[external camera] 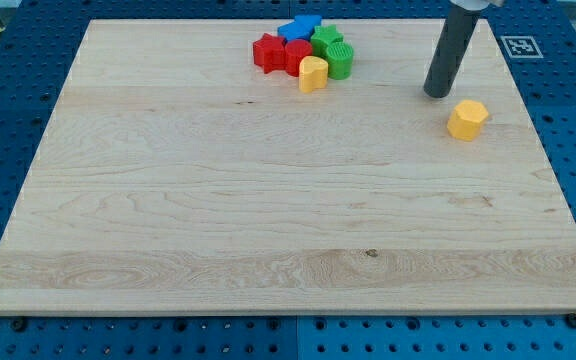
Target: Push the yellow hexagon towards the center right
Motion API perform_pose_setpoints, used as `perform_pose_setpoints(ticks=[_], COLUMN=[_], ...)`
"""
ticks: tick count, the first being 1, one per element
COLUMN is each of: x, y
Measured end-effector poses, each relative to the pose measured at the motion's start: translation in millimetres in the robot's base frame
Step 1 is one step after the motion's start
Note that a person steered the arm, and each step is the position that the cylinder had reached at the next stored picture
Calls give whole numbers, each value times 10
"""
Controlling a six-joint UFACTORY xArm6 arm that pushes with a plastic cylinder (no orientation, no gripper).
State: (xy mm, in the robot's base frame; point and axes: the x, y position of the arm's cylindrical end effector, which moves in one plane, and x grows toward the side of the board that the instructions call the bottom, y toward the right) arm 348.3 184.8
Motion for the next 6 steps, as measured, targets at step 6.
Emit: perform_pose_setpoints(ticks=[6], x=[346], y=[-1468])
